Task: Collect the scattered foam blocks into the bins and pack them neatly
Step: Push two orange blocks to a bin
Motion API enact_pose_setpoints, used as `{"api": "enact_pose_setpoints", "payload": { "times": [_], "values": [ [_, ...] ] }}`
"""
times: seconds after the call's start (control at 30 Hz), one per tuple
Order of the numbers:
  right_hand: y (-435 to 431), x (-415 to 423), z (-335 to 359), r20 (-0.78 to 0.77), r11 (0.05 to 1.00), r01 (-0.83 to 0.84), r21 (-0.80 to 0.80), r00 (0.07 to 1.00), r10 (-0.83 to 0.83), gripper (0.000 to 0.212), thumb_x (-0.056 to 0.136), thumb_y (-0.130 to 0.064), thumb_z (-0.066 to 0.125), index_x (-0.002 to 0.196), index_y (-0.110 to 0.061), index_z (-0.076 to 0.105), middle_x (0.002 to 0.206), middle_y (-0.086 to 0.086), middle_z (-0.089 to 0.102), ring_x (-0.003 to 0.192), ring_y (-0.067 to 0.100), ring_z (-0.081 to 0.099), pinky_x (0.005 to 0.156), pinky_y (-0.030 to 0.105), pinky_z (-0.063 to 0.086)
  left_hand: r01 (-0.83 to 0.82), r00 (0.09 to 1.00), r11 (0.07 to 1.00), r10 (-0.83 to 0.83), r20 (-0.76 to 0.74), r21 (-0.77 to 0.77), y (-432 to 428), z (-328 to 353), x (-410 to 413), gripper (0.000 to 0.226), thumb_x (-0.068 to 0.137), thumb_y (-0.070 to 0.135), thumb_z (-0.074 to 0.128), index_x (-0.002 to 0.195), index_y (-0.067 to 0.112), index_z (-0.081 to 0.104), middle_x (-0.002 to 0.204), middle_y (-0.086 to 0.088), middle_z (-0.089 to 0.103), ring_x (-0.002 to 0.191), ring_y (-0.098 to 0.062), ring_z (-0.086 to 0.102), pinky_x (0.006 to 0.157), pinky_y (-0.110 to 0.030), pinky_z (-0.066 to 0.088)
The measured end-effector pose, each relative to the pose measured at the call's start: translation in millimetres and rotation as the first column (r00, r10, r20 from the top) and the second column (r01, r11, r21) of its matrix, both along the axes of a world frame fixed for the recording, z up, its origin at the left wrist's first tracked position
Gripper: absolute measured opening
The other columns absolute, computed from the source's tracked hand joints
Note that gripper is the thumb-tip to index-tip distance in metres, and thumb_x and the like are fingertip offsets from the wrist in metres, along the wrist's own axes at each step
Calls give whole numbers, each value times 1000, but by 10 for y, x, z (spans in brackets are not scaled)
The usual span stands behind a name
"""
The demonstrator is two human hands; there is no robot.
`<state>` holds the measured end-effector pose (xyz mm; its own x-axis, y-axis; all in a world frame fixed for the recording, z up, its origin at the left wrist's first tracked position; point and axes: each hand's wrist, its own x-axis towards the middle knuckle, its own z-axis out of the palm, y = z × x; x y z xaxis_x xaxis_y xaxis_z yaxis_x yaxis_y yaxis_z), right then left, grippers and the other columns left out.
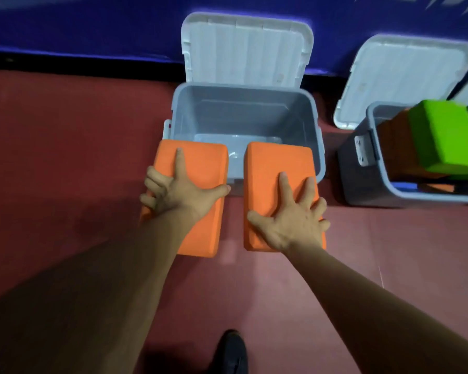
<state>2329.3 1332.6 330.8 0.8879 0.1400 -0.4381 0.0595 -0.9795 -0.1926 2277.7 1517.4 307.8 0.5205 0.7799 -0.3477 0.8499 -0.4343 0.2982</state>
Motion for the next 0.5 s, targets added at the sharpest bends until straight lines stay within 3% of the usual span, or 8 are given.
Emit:
{"api": "enact_pose_setpoints", "payload": {
  "times": [0.17,0.2,0.27,0.3,0.33,0.4,0.47,0.5],
  "values": [
    [203,969,184,98,999,44,29,994,-47,112,59,-89,48,155,-49,7,167,4,-6,141,48,17,107,65,26,33,998,994,-38,41,105,371,290,926,135,40,96,61,152,52,1,154,-19,13,139,-34,21,109,-53,27],
    [324,1111,229,101,999,42,30,994,-44,112,60,-90,48,155,-48,7,167,6,-4,141,48,16,108,64,24,28,999,998,-31,42,55,381,405,1058,129,45,96,60,152,50,5,157,-19,11,142,-33,20,111,-52,27],
    [501,1393,193,110,1000,7,19,994,-9,109,65,-91,48,156,-48,7,167,10,-5,147,47,8,113,66,17,293,956,945,-291,33,-147,517,-51,1330,90,72,87,55,145,40,30,162,-13,23,141,-24,35,110,-47,37],
    [570,1567,185,122,1000,-7,20,993,5,105,70,-90,46,157,-47,6,168,12,-5,150,45,3,115,66,14,298,954,914,-272,129,-276,482,-314,1562,70,82,81,52,136,38,43,157,-9,37,131,-20,50,104,-46,46],
    [619,1725,149,139,1000,-20,14,990,18,100,76,-88,44,158,-46,6,168,13,-5,152,43,-1,117,67,11,347,935,859,-284,214,-376,481,-544,1774,68,81,82,54,134,40,47,155,-5,42,123,-16,58,100,-50,50],
    [677,1884,55,117,998,-56,-8,992,57,89,87,-79,41,159,-43,6,168,15,-1,154,40,-3,117,68,10,283,959,903,-255,125,-325,512,-458,1950,90,69,88,56,145,47,32,162,0,24,140,-21,41,112,-54,36],
    [676,1886,-6,85,998,-56,5,995,55,80,93,-69,41,159,-41,5,168,16,6,154,39,0,118,66,9,168,982,986,-167,90,0,454,-270,1894,89,78,82,50,152,38,28,158,-5,23,147,-25,23,116,-45,23],
    [661,1872,-69,87,997,-72,10,994,71,78,95,-65,42,159,-41,5,167,16,9,154,39,2,118,65,9,116,984,993,-118,129,29,436,-300,1845,85,82,78,49,152,33,31,155,-5,28,146,-25,22,115,-44,23]
  ]
}}
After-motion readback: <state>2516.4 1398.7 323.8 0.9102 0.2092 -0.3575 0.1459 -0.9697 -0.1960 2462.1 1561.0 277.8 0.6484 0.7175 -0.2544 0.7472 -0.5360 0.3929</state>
